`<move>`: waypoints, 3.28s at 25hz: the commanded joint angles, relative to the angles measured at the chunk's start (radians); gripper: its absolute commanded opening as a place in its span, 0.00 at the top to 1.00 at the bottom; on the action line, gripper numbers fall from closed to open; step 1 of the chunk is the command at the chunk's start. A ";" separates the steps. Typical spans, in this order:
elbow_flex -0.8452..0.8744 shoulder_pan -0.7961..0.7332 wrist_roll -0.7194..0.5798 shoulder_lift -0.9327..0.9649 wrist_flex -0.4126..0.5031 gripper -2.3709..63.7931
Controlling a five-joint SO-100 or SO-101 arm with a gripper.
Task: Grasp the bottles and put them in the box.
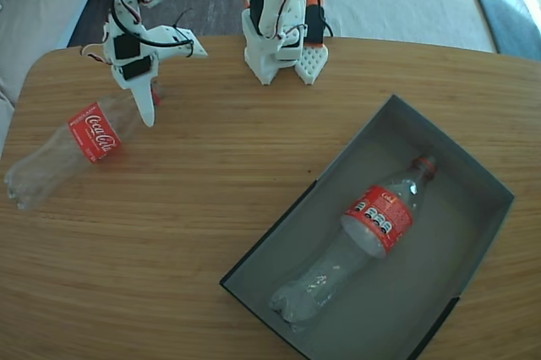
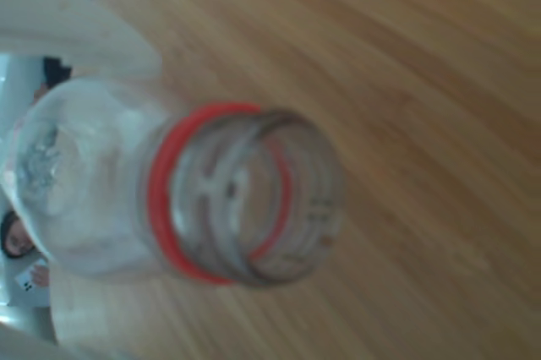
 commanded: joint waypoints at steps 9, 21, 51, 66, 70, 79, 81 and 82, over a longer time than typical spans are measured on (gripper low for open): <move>0.025 -0.041 0.008 0.008 -0.006 0.32; 0.107 -0.054 0.008 0.009 -0.084 0.32; 0.121 -0.049 0.002 -0.009 -0.086 0.48; 0.086 -0.049 -0.002 -0.060 -0.086 0.88; 0.091 -0.049 0.000 -0.060 -0.086 0.88; 0.080 -0.058 0.009 -0.058 -0.190 0.97; 0.058 -0.067 0.009 -0.058 -0.202 0.97; 0.048 -0.071 0.011 -0.058 -0.202 0.97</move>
